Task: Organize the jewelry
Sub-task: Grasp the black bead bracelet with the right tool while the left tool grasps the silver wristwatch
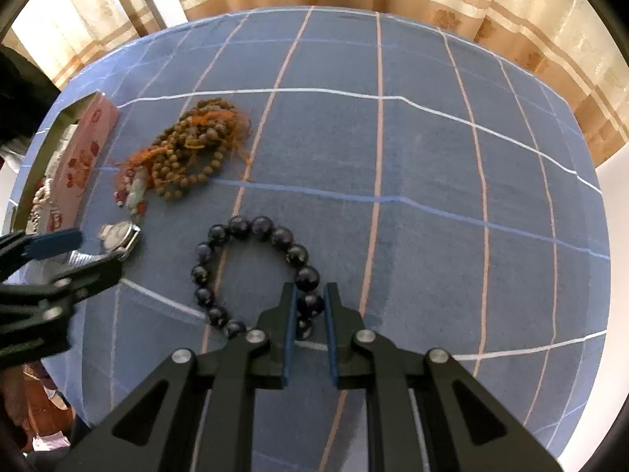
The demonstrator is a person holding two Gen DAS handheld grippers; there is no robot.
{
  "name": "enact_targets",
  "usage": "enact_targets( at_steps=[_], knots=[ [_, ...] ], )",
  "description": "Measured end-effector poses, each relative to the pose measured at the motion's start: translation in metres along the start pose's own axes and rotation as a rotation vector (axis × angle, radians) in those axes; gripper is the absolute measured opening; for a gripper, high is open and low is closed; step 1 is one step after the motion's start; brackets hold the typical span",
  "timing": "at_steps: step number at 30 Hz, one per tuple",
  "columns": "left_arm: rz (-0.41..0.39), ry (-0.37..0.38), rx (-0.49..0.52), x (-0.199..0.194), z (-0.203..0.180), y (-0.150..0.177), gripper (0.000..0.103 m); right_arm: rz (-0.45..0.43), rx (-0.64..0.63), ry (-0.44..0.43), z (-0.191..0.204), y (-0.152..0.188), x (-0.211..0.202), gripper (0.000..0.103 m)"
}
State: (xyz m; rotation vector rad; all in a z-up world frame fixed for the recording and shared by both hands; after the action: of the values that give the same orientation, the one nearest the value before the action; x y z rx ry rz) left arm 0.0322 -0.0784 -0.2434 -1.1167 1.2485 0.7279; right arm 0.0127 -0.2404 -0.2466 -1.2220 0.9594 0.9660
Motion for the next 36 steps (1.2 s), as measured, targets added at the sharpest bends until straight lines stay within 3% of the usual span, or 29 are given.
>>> enact_targets(
  at_steps=[5, 9, 11, 16, 17, 24, 26, 27, 36],
  knots=[
    [0.025, -0.034, -0.016, 0.016, 0.002, 0.000, 0.073, -0.015, -0.020, -0.010, -0.002, 0.006, -0.008, 0.016],
    [0.002, -0.059, 0.002, 0.020, -0.001, -0.006, 0.073, -0.022, -0.043, -0.014, 0.002, 0.014, -0.011, 0.016],
    [-0.021, -0.080, 0.014, 0.019, 0.000, -0.011, 0.060, -0.026, -0.049, -0.016, 0.007, 0.016, -0.013, 0.016],
    [-0.052, -0.081, 0.044, 0.011, -0.004, -0.011, 0.053, -0.042, -0.054, -0.020, 0.009, 0.011, -0.014, 0.016],
    [-0.072, -0.071, 0.051, 0.005, -0.007, -0.013, 0.036, -0.046, -0.054, -0.022, 0.009, 0.011, -0.015, 0.016],
    [-0.069, -0.030, 0.044, -0.010, -0.006, -0.009, 0.031, -0.066, -0.057, -0.029, 0.013, 0.007, -0.023, 0.016],
    [-0.078, -0.026, 0.040, -0.014, -0.002, -0.004, 0.018, -0.070, -0.059, -0.029, 0.014, 0.007, -0.025, 0.016],
    [-0.088, -0.023, 0.039, -0.018, -0.002, -0.005, 0.016, -0.073, -0.059, -0.028, 0.015, 0.007, -0.026, 0.016],
    [-0.100, 0.001, 0.001, -0.040, 0.022, 0.009, 0.013, -0.098, -0.066, -0.033, 0.026, 0.001, -0.036, 0.016]
  ],
)
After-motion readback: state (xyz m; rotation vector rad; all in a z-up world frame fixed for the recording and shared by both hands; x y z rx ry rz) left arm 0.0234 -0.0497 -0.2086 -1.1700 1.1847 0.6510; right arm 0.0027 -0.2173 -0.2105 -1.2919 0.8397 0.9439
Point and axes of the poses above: each gripper's, at about its wrist camera, not at the fingertips, and x roughly the way its jaws point, z to its left, y to its underside, the point moved 9 cm from there along x, roughly the way its jaws point, and after that the axes turned 5 degrees about x, right-handed, at the moved point
